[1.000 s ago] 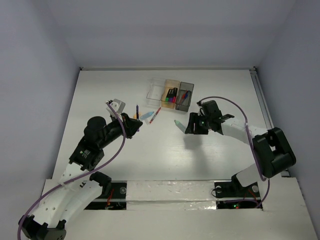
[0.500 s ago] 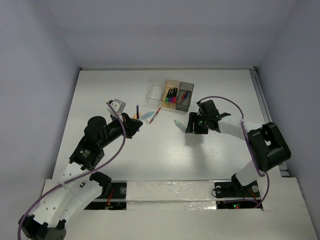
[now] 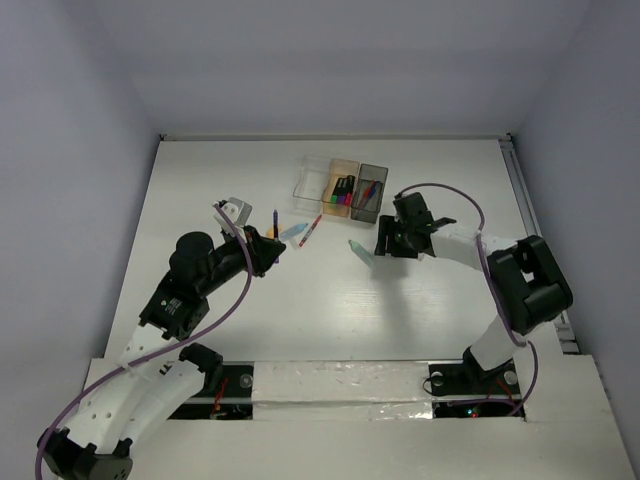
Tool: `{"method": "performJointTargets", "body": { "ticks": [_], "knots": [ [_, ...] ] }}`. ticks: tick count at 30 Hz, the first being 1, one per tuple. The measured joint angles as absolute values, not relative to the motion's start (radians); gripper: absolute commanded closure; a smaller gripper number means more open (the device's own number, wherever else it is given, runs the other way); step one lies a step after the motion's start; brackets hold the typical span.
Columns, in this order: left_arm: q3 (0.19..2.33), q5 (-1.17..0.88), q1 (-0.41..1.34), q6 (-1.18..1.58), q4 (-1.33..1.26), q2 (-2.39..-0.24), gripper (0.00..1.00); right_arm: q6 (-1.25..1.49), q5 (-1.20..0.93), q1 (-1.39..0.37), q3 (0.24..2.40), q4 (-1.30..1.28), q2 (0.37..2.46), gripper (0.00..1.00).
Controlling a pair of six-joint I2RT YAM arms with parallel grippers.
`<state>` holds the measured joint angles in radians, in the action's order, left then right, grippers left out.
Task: Sort the stationery into containers
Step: Close the pen cap on the pen.
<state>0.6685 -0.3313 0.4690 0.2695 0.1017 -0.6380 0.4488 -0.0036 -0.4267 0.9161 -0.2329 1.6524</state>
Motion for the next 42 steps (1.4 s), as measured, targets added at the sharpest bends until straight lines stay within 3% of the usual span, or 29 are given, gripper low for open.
{"method": "performJointTargets", "body": {
  "ticks": [5, 7, 11, 38, 41, 42],
  "knots": [
    [0.669, -0.331, 0.469, 0.270, 0.102, -0.638, 1.00, 0.448, 0.026, -0.427, 0.949, -0.236, 1.683, 0.42],
    [0.669, -0.331, 0.469, 0.270, 0.102, -0.638, 1.00, 0.447, 0.038, -0.427, 0.960, -0.241, 1.693, 0.51],
    [0.669, -0.331, 0.469, 0.270, 0.102, -0.638, 1.00, 0.445, 0.069, -0.427, 0.986, -0.265, 1.714, 0.58],
    [0.669, -0.332, 0.469, 0.270, 0.102, -0.637, 1.00, 0.408, 0.244, -0.499, 1.220, -0.513, 1.869, 0.61],
    [0.669, -0.332, 0.469, 0.270, 0.102, -0.638, 1.00, 0.414, 0.252, -0.499, 1.229, -0.513, 1.877, 0.67],
    [0.669, -0.332, 0.469, 0.270, 0.102, -0.638, 1.00, 0.416, 0.254, -0.499, 1.231, -0.512, 1.879, 0.74]
  ]
}}
